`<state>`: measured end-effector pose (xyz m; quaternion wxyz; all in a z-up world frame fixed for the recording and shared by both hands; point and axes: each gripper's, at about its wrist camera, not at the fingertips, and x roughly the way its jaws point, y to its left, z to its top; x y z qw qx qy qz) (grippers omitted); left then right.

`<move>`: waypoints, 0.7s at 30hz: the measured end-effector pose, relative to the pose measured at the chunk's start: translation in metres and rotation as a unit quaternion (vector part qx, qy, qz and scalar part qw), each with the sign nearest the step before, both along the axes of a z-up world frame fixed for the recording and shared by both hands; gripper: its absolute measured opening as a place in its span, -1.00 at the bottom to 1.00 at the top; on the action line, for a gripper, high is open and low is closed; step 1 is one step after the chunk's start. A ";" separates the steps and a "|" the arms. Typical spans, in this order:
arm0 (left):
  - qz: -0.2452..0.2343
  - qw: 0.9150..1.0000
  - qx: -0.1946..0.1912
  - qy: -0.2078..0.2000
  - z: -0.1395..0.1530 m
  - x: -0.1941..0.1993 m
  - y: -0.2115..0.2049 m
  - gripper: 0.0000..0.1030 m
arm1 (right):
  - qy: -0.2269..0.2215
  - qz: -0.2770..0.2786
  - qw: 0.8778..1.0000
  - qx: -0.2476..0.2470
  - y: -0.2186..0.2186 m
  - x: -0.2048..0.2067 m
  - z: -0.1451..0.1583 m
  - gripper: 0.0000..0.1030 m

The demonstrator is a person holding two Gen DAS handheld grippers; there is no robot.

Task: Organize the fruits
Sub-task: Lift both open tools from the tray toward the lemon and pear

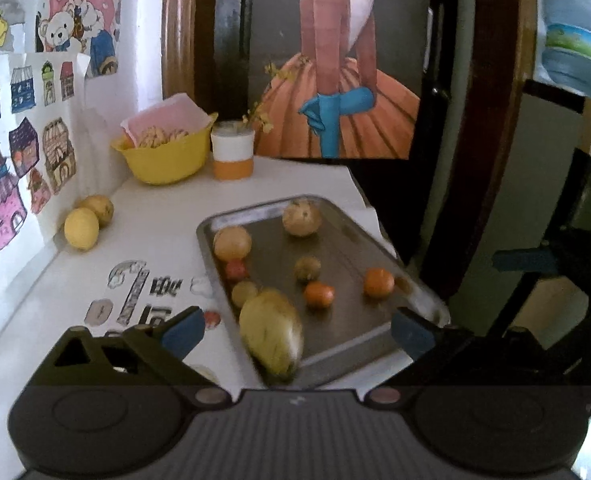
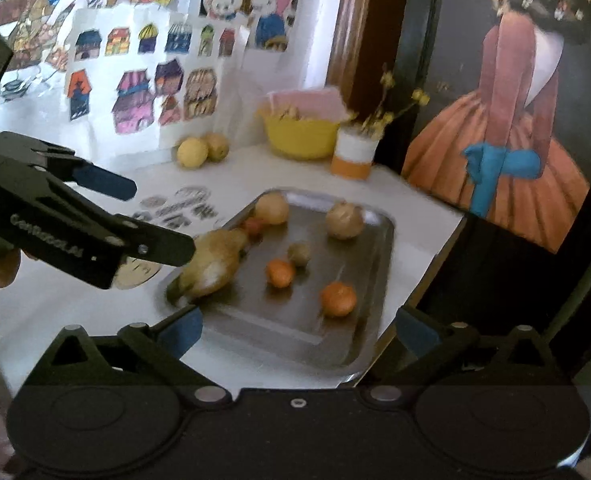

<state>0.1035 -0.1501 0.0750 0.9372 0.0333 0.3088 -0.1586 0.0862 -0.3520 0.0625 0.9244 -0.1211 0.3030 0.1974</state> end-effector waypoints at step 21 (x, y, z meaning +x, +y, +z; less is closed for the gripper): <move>0.110 0.992 0.051 0.034 0.016 0.005 0.159 0.99 | 0.117 0.086 0.989 0.034 0.127 0.022 0.069 0.99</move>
